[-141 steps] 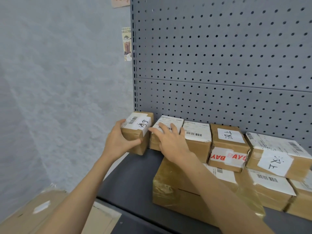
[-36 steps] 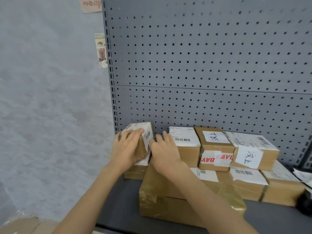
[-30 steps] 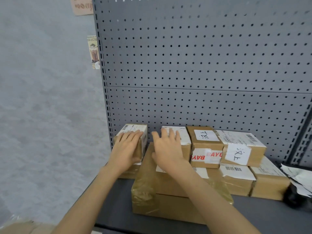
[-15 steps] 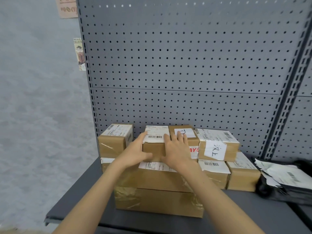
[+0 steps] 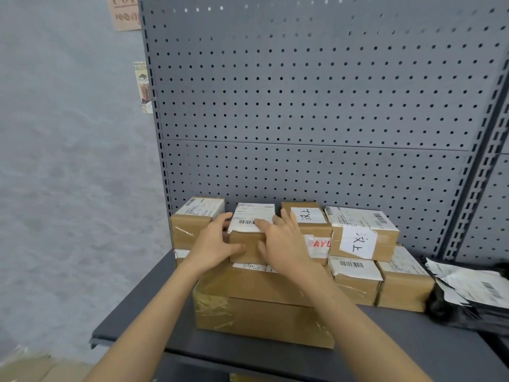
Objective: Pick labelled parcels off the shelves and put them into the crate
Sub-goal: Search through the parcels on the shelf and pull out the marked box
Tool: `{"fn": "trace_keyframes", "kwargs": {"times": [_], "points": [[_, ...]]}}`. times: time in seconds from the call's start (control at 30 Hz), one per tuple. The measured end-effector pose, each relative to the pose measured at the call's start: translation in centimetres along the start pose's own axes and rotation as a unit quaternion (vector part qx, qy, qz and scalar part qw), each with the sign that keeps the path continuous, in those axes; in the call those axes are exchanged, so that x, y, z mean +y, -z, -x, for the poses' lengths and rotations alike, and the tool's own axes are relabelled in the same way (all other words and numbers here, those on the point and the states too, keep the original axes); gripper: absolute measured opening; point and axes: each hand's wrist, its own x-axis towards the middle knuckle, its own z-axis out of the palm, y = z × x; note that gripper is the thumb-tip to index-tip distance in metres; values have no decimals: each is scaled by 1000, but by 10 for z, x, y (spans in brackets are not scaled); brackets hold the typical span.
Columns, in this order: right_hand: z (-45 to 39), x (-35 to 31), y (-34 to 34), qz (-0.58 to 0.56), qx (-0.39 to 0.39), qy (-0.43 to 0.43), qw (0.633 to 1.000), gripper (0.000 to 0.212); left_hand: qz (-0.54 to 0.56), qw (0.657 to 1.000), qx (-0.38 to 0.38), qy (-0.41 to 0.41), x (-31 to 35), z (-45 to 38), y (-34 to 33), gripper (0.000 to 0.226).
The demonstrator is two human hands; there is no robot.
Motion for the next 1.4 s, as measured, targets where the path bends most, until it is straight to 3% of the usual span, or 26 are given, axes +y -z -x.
{"fn": "trace_keyframes", "kwargs": {"times": [0.13,0.23,0.37,0.47,0.53,0.63,0.73,0.83,1.03,1.2,1.3,1.4], "points": [[6,-6,4,-107,7,11,994,61,-9,1000,-7,26,-2,3,5,100],[6,-12,0,-27,-1,-22,999,76,-5,999,-29,39,-3,3,7,97],[4,-13,-7,48,-26,-46,997,80,12,998,-51,32,2,4,6,70],[3,-7,-7,-21,1,-37,999,80,38,999,-20,26,4,5,8,70],[1,-3,-5,-125,23,-41,991,87,71,997,5,12,9,4,10,72],[-3,2,7,-343,64,-52,936,99,123,991,56,-13,19,-1,17,75],[-7,6,17,-485,89,-68,867,90,152,982,97,-53,29,-5,23,75],[-7,10,24,-553,111,-62,824,76,163,976,114,-84,36,-4,22,71],[-8,18,31,-613,114,-76,778,61,169,973,103,-118,44,3,18,69],[-9,38,42,-744,76,-95,657,28,133,973,88,-166,58,9,23,32],[-10,46,43,-811,63,-106,572,32,103,973,76,-191,65,10,24,33],[-10,46,43,-830,52,-112,544,48,99,971,89,-197,68,10,21,43]]}}
